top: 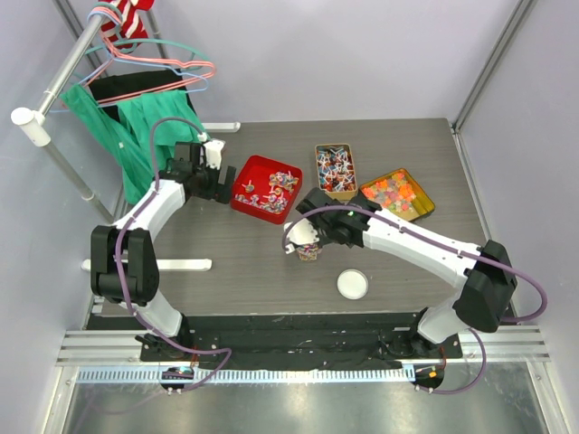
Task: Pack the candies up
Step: Place the fake candies in the packing bottle.
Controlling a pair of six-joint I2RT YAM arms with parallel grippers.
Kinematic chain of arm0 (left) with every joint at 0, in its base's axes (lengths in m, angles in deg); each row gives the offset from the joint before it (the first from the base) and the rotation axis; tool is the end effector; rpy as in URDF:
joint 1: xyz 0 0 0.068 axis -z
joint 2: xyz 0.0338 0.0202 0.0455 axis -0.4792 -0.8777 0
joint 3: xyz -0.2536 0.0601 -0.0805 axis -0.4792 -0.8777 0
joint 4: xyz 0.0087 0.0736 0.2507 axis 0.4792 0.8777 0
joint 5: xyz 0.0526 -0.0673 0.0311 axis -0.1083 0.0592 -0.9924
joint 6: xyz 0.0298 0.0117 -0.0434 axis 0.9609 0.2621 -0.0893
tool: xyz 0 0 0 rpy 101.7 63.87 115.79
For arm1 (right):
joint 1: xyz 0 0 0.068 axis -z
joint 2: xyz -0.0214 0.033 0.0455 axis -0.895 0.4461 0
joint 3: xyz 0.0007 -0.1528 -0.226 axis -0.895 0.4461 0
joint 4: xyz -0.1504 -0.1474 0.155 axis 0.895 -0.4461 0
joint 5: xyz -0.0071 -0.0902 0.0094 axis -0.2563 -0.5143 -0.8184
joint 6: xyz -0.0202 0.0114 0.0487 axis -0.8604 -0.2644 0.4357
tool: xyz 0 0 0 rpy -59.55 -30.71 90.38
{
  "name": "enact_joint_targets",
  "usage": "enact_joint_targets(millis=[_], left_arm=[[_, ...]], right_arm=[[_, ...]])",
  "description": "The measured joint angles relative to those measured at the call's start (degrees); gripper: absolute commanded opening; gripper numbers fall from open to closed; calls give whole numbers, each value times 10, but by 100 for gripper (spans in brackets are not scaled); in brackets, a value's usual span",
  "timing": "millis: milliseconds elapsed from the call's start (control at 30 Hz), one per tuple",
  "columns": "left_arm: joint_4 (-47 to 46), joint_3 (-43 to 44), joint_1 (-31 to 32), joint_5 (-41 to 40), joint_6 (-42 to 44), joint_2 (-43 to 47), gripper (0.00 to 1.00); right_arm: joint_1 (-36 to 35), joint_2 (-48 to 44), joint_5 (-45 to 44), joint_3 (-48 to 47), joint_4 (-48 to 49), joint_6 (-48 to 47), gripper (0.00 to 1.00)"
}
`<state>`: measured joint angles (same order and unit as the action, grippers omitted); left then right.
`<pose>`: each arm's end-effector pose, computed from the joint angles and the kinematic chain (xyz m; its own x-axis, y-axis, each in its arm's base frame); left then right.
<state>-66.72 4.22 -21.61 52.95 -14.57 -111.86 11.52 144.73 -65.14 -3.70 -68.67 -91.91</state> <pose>0.3558 -0.0496 0.2461 -0.7089 0.1944 -0.6780 0.3058 0.9509 -0.0471 0.1954 0.2261 0.2852 0.2633 -0.9570 0.1214 -0.7820 -0.2855 -0.5541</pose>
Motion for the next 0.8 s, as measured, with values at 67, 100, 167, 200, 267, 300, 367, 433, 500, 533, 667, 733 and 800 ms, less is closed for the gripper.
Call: enact_joint_targets(millis=[67,100,167,200,267,300,367,433,500,533,667,733,800], left_arm=[[0,0,0,0,0,0,100],[-1,-1,0,0,0,0,100],[-1,-2,0,0,0,0,100],[-2,-2,0,0,0,0,100],[-2,-3,0,1,0,0,100],[-2,-3,0,2,0,0,100],[-3,-4,0,4,0,0,100],[-4,-5,0,5,0,0,100],[-4,-6,0,7,0,0,100],[-4,-6,0,8,0,0,100],[-4,-6,0,12,-1,0,100],[-4,-6,-1,13,-2,0,100],[-4,-6,0,13,-2,0,100]], right_arm=[[-5,0,3,2,6,1,1],[-8,1,4,3,10,2,1],[-12,2,6,7,17,2,1],[-13,5,6,10,19,3,1],[-16,12,6,20,24,4,1],[-16,17,6,28,26,4,1],[-19,22,5,43,28,9,1],[-19,23,1,50,28,13,1],[-19,23,-1,52,28,17,1],[-19,23,-3,52,28,19,1],[-20,23,0,48,23,26,1],[-20,23,10,31,4,29,1],[-19,23,19,2,-13,30,1]])
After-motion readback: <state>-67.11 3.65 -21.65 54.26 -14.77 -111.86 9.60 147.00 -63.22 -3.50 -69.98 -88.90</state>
